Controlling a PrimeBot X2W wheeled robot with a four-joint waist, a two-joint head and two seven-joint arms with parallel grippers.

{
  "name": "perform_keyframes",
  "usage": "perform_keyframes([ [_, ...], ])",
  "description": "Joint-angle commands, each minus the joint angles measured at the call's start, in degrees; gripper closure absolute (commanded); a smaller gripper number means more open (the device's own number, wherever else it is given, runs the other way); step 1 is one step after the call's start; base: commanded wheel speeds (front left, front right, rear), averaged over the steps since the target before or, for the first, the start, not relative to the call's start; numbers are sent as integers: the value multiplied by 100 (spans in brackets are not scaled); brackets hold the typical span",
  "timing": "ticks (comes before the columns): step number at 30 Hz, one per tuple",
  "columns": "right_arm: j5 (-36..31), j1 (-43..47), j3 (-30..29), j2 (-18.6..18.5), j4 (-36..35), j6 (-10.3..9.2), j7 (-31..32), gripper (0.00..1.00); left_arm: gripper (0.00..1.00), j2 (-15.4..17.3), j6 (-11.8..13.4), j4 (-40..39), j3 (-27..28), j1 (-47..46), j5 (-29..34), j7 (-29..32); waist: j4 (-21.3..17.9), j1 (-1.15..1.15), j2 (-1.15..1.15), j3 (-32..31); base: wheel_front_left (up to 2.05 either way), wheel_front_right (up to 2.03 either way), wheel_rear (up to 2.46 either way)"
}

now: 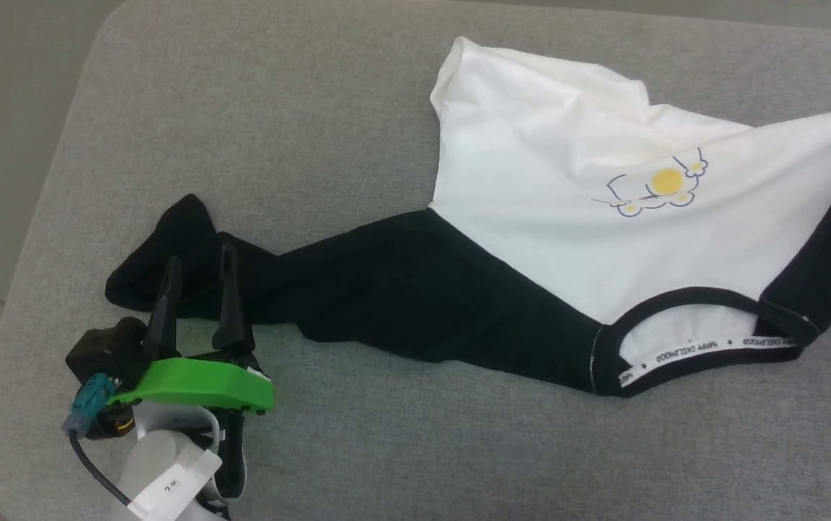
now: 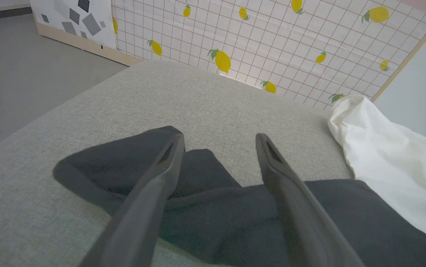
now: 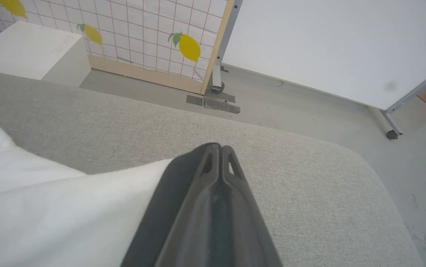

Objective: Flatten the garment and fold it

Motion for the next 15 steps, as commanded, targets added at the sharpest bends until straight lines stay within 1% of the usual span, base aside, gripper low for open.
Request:
perform_keyframes([
  [1,-48,-113,-35,46,78,-11,-171,69,0,-28,-30,25,5,-94,107,-26,22,-1,0,22,0,0,0],
  [2,-31,-138,-72,113,181,-11,-246,0,0,-31,-32,43,9,-95,110,-26,11,-1,0,4,0,0,0],
  [6,167,-58,-96,306,373,-11,-540,0,0,-39,-51,115,5,-48,108,-26,-72,-1,0,-170,0,0,0],
  [8,341,101,-121,421,327,-11,-721,0,0,-41,-65,161,-22,-3,112,-26,-128,-1,0,-302,0,0,0],
  [11,684,528,-62,611,69,-11,-1057,0,0,-44,-85,220,-101,90,126,-26,-218,-1,0,-542,0,0,0],
  [15,1196,1320,232,874,-546,-11,-1447,0,0,-46,-132,312,-298,214,155,48,-363,-1,0,-837,0,0,0],
])
